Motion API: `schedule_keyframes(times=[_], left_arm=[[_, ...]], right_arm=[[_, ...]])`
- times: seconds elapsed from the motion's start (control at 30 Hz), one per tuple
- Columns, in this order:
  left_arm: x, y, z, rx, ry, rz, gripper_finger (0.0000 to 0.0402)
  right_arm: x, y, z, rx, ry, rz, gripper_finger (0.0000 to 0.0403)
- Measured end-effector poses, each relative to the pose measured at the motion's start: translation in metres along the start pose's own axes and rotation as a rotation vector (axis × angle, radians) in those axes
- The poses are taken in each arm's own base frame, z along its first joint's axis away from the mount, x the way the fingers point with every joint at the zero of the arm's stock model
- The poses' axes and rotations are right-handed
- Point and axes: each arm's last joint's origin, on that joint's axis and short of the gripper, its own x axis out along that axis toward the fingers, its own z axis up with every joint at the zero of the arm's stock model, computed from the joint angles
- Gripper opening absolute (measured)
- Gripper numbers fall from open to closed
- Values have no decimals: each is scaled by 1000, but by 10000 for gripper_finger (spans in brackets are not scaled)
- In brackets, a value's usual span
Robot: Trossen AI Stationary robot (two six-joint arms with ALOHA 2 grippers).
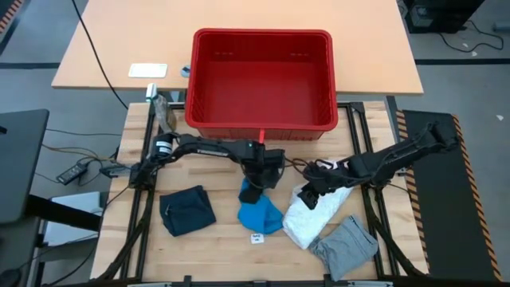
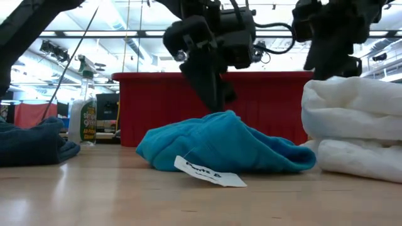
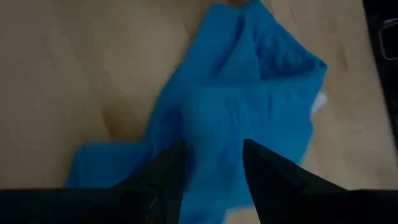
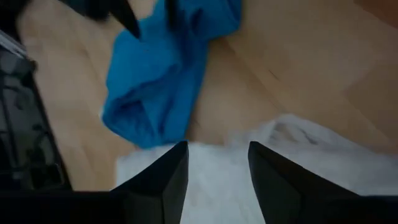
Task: Fold laundry
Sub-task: Fold the blue underwear
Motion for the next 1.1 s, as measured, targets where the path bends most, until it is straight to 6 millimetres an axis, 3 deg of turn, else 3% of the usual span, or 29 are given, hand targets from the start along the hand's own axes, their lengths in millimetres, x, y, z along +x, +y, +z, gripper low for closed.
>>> schedule_keyframes(times=[0.4,0.63,0.8,0.93,1.1], left_arm=[[23,-2,12,16,-70,-24,148],[26,-8,11,-39,-40,-38,18],[-1,-6,0,-166,12,-39,7],[-42,-6,-9,-187,-5,17,4],[-98,-10,-18,-200,-104,99,2]], right_arm=[[2,3,1,-1,-15,21,163],[1,0,-1,-16,2,-1,163],[-7,-9,-7,50,11,-105,163],[-21,-14,-8,67,-72,-147,163],[-31,-7,-2,54,-161,-49,163]])
